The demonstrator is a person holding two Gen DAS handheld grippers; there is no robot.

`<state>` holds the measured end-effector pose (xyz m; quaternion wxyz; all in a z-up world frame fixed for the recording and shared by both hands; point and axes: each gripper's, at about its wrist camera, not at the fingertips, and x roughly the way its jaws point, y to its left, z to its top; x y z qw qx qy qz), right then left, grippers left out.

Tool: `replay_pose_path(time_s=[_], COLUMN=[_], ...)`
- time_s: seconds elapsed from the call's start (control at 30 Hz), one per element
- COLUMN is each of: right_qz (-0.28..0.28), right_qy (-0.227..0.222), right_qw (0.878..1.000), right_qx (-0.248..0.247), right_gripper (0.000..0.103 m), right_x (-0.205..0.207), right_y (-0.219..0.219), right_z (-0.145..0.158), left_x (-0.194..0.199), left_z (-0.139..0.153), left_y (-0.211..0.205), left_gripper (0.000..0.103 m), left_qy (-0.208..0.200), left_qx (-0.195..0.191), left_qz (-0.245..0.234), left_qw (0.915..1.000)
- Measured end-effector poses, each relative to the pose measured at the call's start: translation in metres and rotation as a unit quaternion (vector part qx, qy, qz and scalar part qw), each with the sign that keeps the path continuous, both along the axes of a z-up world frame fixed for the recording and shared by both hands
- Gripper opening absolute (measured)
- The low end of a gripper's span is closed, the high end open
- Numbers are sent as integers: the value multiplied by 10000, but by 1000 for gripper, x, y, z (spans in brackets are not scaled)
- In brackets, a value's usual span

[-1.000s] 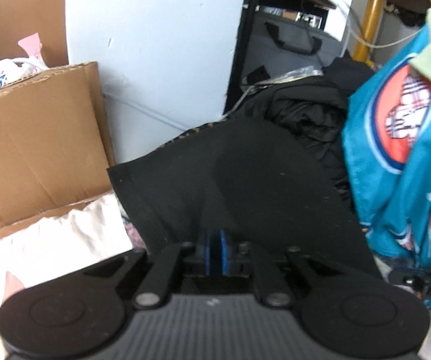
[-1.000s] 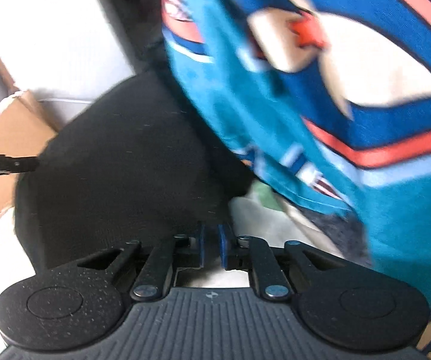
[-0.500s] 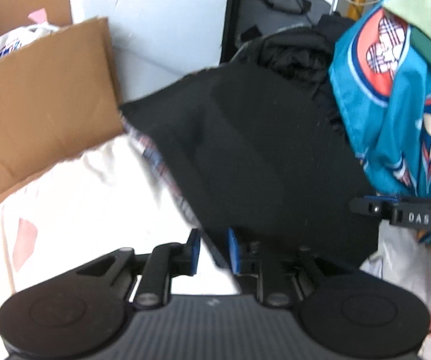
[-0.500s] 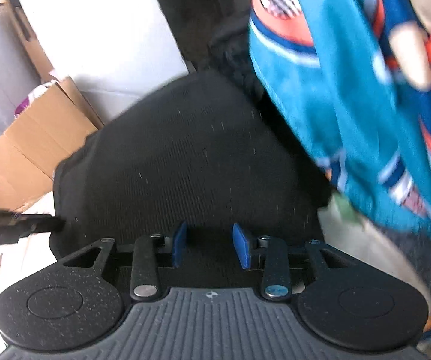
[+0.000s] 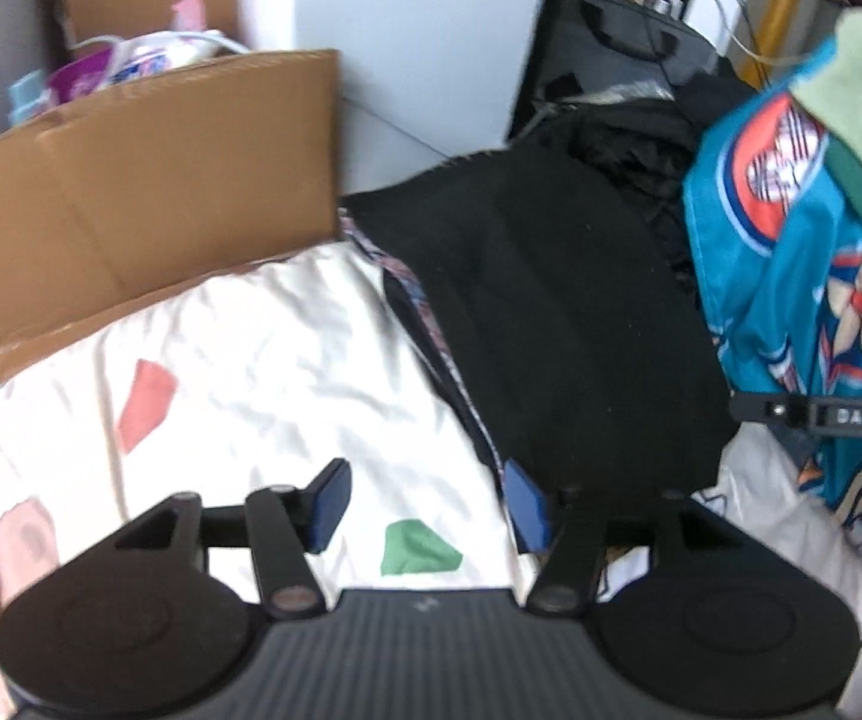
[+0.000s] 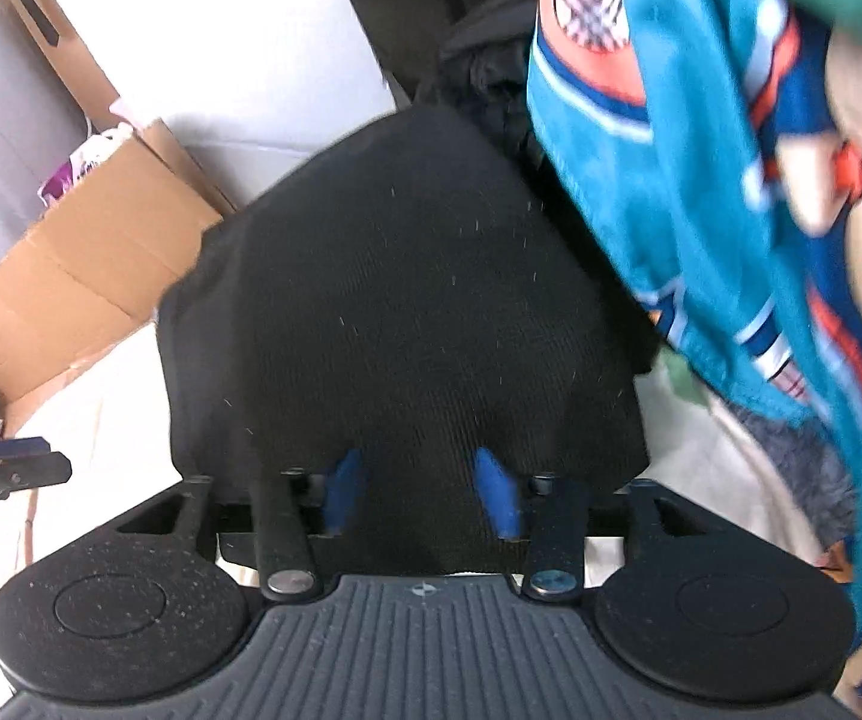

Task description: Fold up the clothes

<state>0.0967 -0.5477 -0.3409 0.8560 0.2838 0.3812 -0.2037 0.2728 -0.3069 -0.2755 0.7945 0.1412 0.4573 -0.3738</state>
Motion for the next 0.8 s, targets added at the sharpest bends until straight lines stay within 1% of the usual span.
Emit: replay_pose_path(time_s=[0.03, 0.1, 0.13, 0.2, 0.23, 0.27, 0.3, 0.33, 0.4, 0.5, 0.53, 0.57, 0.7, 0.8], right_qz=[-11, 30, 71, 149, 175, 202, 220, 256, 353, 447, 458, 454, 522, 798], right_qy=[16, 70, 108, 193, 221, 244, 272, 314, 394, 507, 503, 529, 650, 687], right_qw=[10000, 10000, 9999, 9996, 9994, 9992, 9990, 9988, 9982, 9974, 9974, 9973, 9957, 9938], right_qx=[7, 51, 71, 141, 198, 255, 274, 261, 278, 248, 215, 217, 398, 353], right_gripper=[68, 82, 84, 84, 85, 86, 88, 89, 95, 97, 97, 97, 98, 100], right_x=[0, 2, 3, 4, 3, 3, 2, 1, 0, -2, -3, -5, -10, -11], right_y=[-1, -2, -1, 0, 0, 1, 3, 6, 12, 22, 24, 26, 32, 42], right_z=[10, 30, 40, 60, 70, 80, 90, 99, 115, 137, 143, 149, 172, 194], left_x=[0, -1, -2, -5, -6, -6, -7, -9, -11, -17, -18, -20, -26, -32], left_z=[8, 25, 35, 55, 65, 74, 84, 93, 111, 142, 152, 161, 197, 219], left_y=[3, 8, 11, 16, 19, 23, 27, 30, 35, 43, 47, 51, 69, 83], left_gripper=[69, 74, 74, 74, 75, 77, 83, 85, 86, 95, 99, 101, 102, 102], left_qy=[19, 54, 53, 3, 22, 46, 68, 69, 68, -22, 1, 24, 34, 57], left_qx=[14, 46, 109, 233, 196, 135, 81, 107, 159, 229, 224, 219, 270, 318], left_qz=[16, 47, 35, 148, 222, 288, 352, 389, 462, 528, 542, 560, 788, 979], left_qw=[10000, 10000, 9999, 9996, 9996, 9995, 9993, 9992, 9988, 9983, 9983, 9982, 9965, 9947])
